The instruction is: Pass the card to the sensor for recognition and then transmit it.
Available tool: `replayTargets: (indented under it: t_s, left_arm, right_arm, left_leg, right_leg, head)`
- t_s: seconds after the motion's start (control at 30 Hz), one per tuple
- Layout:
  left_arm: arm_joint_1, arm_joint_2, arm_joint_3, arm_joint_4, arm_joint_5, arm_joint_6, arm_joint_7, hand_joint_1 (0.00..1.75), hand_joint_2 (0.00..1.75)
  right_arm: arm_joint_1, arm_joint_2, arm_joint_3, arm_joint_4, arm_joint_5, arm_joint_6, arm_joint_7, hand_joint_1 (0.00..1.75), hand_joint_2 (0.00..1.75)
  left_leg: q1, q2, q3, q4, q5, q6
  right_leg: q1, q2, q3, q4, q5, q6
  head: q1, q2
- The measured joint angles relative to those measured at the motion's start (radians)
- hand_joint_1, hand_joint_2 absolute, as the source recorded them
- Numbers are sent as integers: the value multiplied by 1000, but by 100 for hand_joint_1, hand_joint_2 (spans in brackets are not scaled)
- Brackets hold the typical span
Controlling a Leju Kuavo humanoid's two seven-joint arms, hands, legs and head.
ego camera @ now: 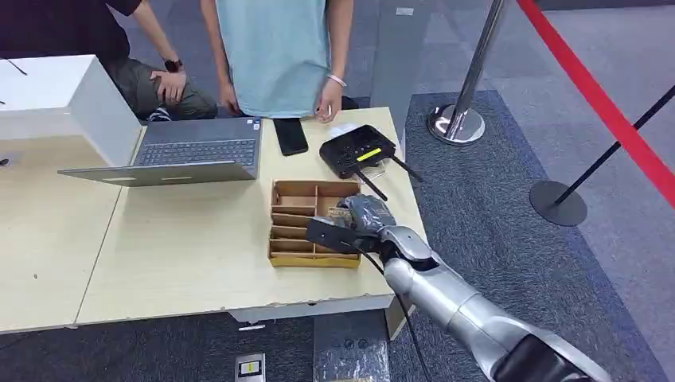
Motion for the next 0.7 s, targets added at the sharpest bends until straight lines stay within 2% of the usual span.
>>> replayTargets:
  t_s: [0.13,0.7]
  left_arm:
    - [0,0,-4,0,-3,0,2,0,0]
    - [0,-1,-30,0,-10,0,-6,0,0]
  right_arm:
    - [-18,3,0,0,-1,-2,1,175,175]
    - [-189,28,1,-21,27,24,13,175,175]
  left_leg:
    - [0,0,0,0,0,0]
    - [0,0,0,0,0,0]
  right_leg:
    - [0,0,0,0,0,0]
    - [0,0,0,0,0,0]
  head:
    - [0,0]
    - [0,0]
